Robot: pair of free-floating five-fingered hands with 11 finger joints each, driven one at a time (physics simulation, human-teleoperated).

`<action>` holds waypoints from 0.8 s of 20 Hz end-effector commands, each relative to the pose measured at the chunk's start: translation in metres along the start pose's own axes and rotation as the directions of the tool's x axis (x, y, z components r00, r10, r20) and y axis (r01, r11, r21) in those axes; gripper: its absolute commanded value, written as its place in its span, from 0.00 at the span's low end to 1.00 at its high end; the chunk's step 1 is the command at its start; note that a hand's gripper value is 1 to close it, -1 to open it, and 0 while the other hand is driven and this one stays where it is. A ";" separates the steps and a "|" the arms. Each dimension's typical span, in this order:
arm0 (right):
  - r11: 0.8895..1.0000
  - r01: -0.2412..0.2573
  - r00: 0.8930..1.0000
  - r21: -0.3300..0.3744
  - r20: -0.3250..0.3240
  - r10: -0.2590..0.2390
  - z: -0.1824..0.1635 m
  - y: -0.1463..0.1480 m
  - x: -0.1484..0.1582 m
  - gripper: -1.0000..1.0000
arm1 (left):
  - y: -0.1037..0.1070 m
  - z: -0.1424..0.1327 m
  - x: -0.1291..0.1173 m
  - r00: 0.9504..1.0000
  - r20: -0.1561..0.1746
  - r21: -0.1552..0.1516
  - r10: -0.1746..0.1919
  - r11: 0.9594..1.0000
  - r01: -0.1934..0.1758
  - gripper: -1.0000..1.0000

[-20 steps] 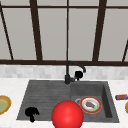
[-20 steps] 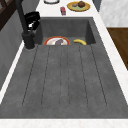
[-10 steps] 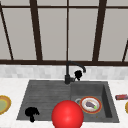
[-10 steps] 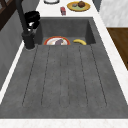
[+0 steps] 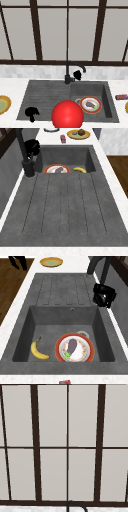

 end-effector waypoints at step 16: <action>0.936 -0.330 0.870 0.122 -0.346 0.352 0.000 -0.026 0.100 1.00 | 0.000 0.000 0.000 1.000 0.000 0.000 0.000 1.000 0.000 0.50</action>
